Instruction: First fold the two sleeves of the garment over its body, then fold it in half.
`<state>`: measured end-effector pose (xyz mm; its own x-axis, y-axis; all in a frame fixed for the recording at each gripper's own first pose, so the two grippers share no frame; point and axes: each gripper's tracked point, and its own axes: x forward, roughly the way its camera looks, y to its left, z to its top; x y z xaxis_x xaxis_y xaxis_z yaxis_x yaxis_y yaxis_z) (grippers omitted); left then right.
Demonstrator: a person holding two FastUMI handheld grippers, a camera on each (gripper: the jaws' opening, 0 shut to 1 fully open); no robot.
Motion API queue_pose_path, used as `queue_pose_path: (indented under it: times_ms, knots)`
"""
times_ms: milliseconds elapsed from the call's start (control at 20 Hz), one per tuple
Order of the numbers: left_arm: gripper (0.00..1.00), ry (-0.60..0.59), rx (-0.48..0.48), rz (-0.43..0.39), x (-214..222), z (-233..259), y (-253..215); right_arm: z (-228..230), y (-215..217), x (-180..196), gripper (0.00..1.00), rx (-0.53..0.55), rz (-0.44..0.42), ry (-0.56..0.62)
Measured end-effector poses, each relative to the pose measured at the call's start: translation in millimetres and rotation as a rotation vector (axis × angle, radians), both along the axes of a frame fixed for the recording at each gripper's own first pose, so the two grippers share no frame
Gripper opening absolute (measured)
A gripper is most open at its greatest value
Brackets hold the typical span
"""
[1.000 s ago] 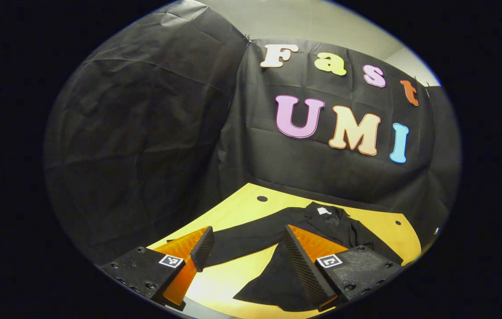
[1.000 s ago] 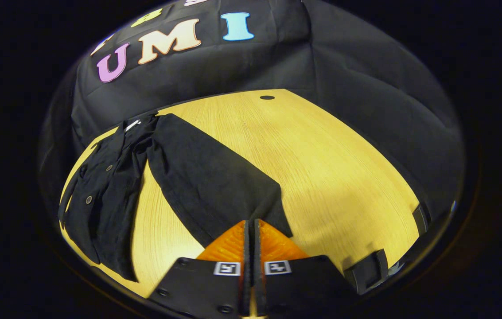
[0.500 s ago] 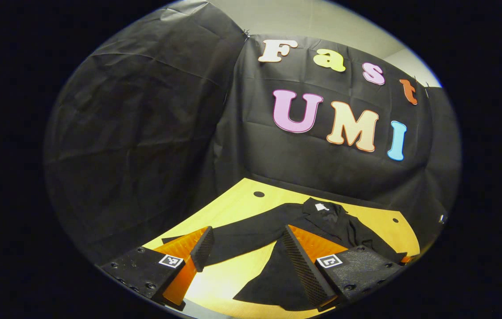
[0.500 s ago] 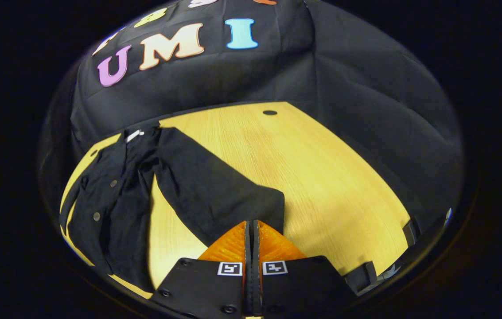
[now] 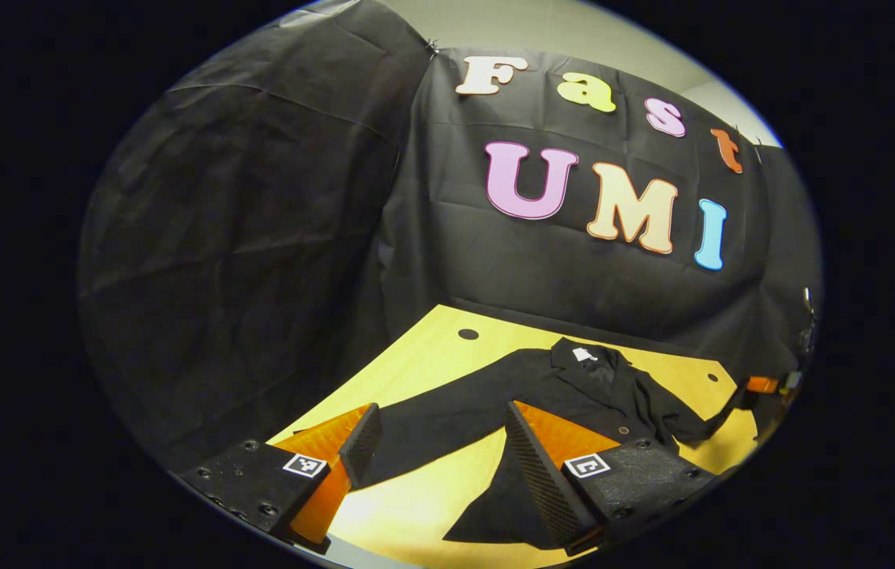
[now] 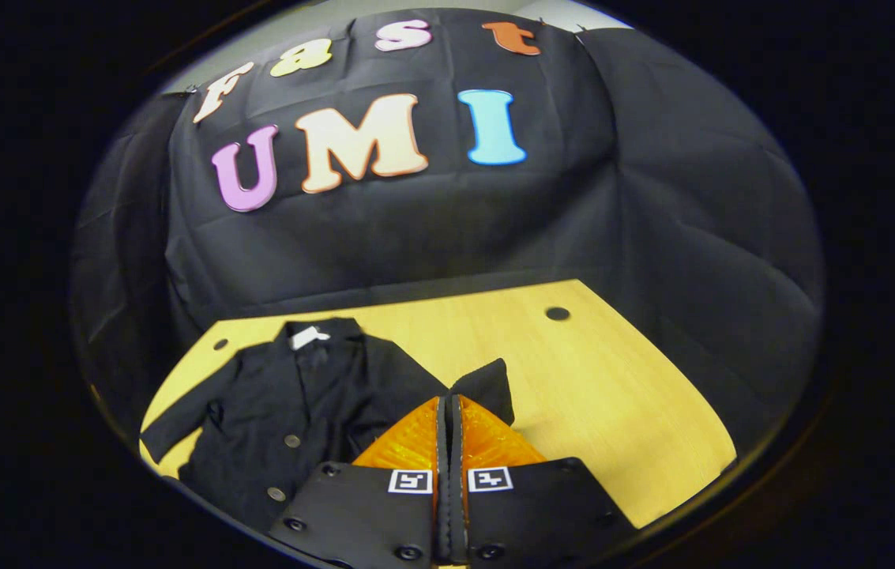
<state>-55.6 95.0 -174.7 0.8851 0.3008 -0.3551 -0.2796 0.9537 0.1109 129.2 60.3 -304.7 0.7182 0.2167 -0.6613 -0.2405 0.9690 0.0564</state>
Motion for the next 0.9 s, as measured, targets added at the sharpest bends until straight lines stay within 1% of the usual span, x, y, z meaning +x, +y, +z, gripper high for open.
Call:
queue_pose_path:
  times_ms: [50,100,150,350,400,550,650,750,800,900]
  knots:
    - [0.93,0.01,-0.003,-0.008,2,-3,1,6,22,9,0.02,0.021,0.018,-0.009]
    - [0.92,0.019,-0.005,-0.016,5,-7,3,13,45,16,0.02,0.043,0.035,-0.019]
    - [0.93,0.032,-0.005,-0.022,8,-11,5,18,67,23,0.02,0.062,0.054,-0.029]
    - [0.92,0.083,0.01,-0.046,17,-24,15,27,149,37,0.02,0.114,0.12,-0.036]
    - [0.93,0.089,0.008,-0.049,20,-29,19,27,169,37,0.02,0.128,0.134,-0.03]
    - [0.94,0.137,-0.036,-0.036,22,-49,30,28,243,40,0.02,0.175,0.215,-0.027]
    - [0.94,0.185,-0.069,-0.01,19,-62,40,20,287,38,0.02,0.17,0.282,-0.015]
    - [0.95,0.183,-0.085,0.012,21,-64,47,8,330,31,0.02,0.179,0.35,0.009]
    - [0.95,0.181,-0.09,0.023,24,-66,53,-2,351,28,0.05,0.183,0.376,0.02]
    - [0.95,0.196,-0.096,0.052,21,-74,68,-26,387,15,0.02,0.188,0.43,0.064]
